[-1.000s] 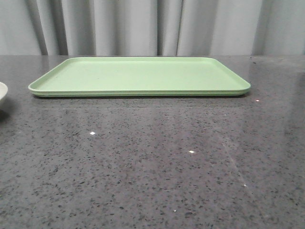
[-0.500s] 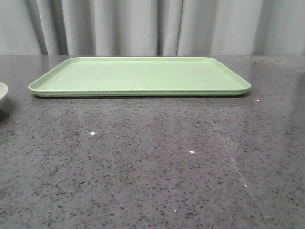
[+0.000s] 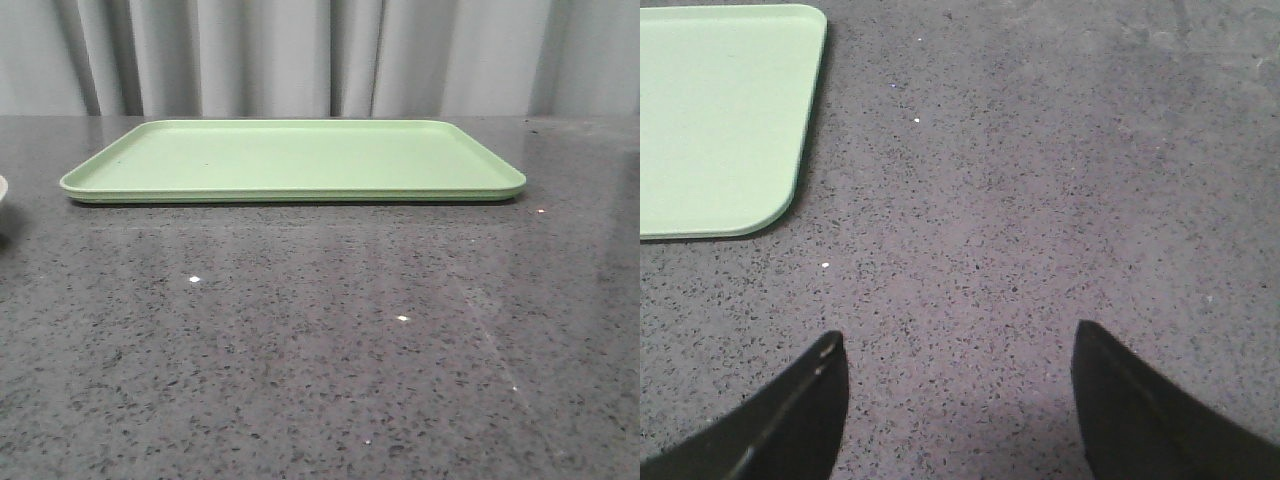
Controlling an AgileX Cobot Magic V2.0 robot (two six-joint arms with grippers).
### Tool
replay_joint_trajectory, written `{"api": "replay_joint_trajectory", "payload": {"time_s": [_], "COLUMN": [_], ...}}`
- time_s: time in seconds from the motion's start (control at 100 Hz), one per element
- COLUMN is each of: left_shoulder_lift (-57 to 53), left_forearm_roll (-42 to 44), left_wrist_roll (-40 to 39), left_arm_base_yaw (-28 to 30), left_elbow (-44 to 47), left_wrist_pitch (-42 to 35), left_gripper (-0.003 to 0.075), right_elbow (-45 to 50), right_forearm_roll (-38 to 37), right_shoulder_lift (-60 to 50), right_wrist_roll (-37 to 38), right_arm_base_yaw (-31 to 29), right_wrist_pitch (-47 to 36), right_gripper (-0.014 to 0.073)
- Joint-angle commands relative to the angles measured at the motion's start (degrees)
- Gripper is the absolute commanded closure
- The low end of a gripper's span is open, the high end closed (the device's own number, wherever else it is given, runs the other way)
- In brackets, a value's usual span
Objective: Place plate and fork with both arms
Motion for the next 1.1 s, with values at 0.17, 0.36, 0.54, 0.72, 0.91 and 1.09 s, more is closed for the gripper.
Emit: {"api": "replay_joint_trajectory", "payload": {"time_s": [0.17,0.36,0.54,0.72,0.91,1.09], "left_shoulder_lift": [-1.4,-1.4,-1.5,-1.6,-2.9,-4.9], "left_forearm_roll": [-0.3,-0.3,-0.5,-3.4,-6.0,-11.3], "left_wrist_roll": [0.2,0.3,0.6,1.8,2.9,5.3], "left_arm_base_yaw": [0.0,0.0,0.0,0.0,0.0,1.7], "left_elbow": [-1.8,-1.8,-1.8,-1.8,-1.8,-2.7], "left_wrist_pitch": [-1.7,-1.3,0.5,2.8,3.1,4.7], "left_gripper": [0.0676,0.0741,0.0741,0.0741,0.0741,0.0741], "right_elbow": [-2.1,-2.1,-2.1,-2.1,-2.1,-2.1], "right_forearm_roll": [-0.3,-0.3,-0.3,-0.3,-0.3,-0.3], "right_shoulder_lift": [0.7,0.7,0.7,0.7,0.7,0.7], "right_wrist_roll": [-0.3,-0.3,-0.3,-0.3,-0.3,-0.3], "right_arm_base_yaw": [-0.2,-0.2,-0.2,-0.2,-0.2,-0.2], "right_wrist_pitch": [-4.4,-4.4,-4.4,-4.4,-4.4,-4.4], "right_gripper": [0.0105,0.0105,0.0105,0.0105,0.0105,0.0105]}}
